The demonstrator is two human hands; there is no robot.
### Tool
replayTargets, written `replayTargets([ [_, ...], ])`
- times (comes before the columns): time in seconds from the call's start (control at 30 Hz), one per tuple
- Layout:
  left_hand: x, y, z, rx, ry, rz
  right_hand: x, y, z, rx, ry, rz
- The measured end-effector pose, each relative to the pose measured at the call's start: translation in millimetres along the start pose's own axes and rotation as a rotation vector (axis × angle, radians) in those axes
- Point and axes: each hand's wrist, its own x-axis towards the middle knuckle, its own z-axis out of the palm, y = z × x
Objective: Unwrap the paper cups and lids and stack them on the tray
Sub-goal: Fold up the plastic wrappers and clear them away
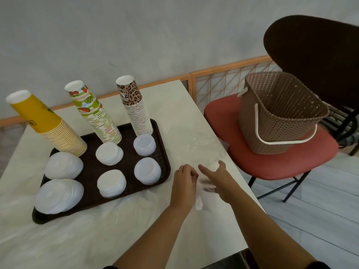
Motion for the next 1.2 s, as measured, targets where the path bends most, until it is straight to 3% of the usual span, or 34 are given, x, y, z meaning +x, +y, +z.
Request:
replayTargets([
  [0.23,-5,-18,-16,-0.087,-0.094,-0.098,-7,-7,20,-0.219,0.061,-0.063],
  [0.43,-5,-34,-30,-0.03,-0.189,-0.223,-31,-31,-1,-0.341,0.111,-0.293],
  [0.57,-2,-16,-50,-0.302,-0.122,-0.256,-73,-71,-15,-0.304,-0.056,-0.413],
  [0.67,12,5,-65,-0.499,-0.071,-0.48,-106,-93,-23,-0.254,-0.165,-0.467],
  [0.73,18,14,-77,-0.696,-0.187,-0.683,-123,-104,-27,-0.202,-0.214,-0.474],
  [0.8,19,16,-94,-0.881,-0.329,-0.776,-135,-111,-30,-0.22,-0.226,-0.497],
  [0.87,16,24,-113,-1.003,-0.369,-0.737,-149,-118,-32,-0.251,-0.237,-0.519],
  [0.93,20,34,-130,-1.088,-0.212,-0.589,-161,-124,-31,-0.25,-0.199,-0.553],
  [1.07,21,58,-172,-0.948,0.133,-0.216,-169,-132,-29,-0.145,0.003,-0.724],
  [1.13,16,68,-195,-0.857,0.155,-0.067,-170,-134,-27,-0.099,0.036,-0.798],
  [1.2,11,73,-215,-0.824,0.031,0.028,-174,-136,-25,-0.074,0.069,-0.812],
])
